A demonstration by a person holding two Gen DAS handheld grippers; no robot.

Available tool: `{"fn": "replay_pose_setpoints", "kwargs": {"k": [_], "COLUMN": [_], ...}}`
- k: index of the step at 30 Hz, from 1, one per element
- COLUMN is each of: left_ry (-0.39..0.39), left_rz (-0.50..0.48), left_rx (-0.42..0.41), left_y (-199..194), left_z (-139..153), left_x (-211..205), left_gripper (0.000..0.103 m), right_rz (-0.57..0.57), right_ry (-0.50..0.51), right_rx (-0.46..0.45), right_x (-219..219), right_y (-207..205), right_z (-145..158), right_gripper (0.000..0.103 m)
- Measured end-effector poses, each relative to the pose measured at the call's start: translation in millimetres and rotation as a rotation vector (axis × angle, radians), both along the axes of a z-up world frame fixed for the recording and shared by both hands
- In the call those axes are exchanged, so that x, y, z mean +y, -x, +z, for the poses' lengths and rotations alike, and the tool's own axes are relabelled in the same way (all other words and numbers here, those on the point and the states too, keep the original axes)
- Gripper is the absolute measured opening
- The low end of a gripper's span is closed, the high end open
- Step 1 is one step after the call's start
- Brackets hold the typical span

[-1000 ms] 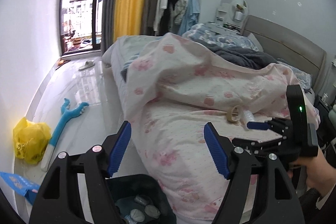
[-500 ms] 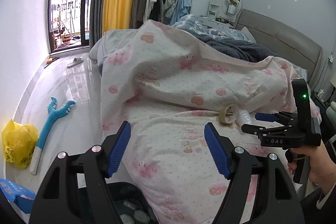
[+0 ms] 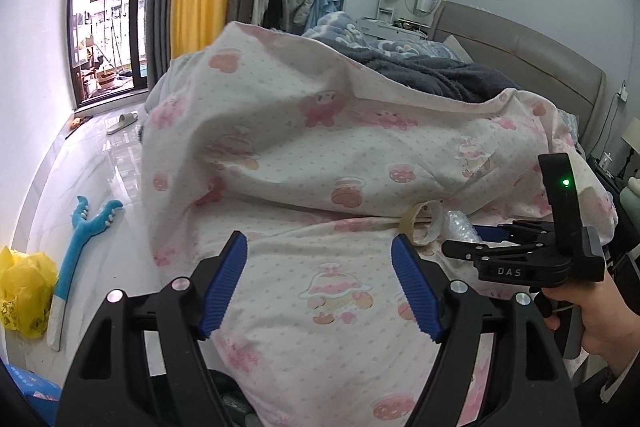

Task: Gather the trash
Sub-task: 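Grasp the bubble-wrap roll with the right tool while the left tool grasps the tape roll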

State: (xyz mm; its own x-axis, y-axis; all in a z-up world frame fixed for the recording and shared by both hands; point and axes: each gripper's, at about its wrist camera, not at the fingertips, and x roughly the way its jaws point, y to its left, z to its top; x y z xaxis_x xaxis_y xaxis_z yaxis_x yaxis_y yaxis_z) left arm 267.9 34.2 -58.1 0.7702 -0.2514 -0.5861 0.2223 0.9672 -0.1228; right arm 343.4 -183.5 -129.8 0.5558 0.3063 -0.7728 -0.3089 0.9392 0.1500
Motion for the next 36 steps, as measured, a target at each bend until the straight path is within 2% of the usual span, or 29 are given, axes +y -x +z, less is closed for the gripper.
{"fn": "replay_pose_setpoints", "kwargs": {"k": [2,4,19,23,30,36], "left_ry": [-0.002,0.004,0.033,0.007,-0.045,-0.1], "left_rz": [-0.007,-0.012,-0.085,-0.109,-0.097,-0.083], "left_rx": [0.003,0.007,0.042,0.047,0.076,0.116], "left_y": [-3.7,-6.6,-30.7,-38.7,-53.6,-69.7], "left_z": [-2.0,-3.6,-23.1,-30.0,-43.0,-57.3], "left_x": [-5.8,-10.5,-74.0,-98.0,-126.2,-140.2], "left_gripper": [0.078,0.078,0.08,0.08,0.08,0.077], "right_rz": [-0.001,-0.011,-0.001,0.015,0.033,0.027], "right_ry": [-0.009,-0.032,-0.112,-0.142,-0.176,-0.189], "right_rx": [0.009,0.014,-0.001,-0.026,-0.06,-0.054], "right_x": [-3.3,-9.4,-60.5,-67.8,-93.7,-107.7], "right_y": [-1.4,-1.7,10.9,15.9,29.0,30.2], "right_z": [-2.8,-4.0,13.9,22.5,36.5,33.5], "right_gripper": [0.042,0.039,0.038,0.038,0.037,0.038]}}
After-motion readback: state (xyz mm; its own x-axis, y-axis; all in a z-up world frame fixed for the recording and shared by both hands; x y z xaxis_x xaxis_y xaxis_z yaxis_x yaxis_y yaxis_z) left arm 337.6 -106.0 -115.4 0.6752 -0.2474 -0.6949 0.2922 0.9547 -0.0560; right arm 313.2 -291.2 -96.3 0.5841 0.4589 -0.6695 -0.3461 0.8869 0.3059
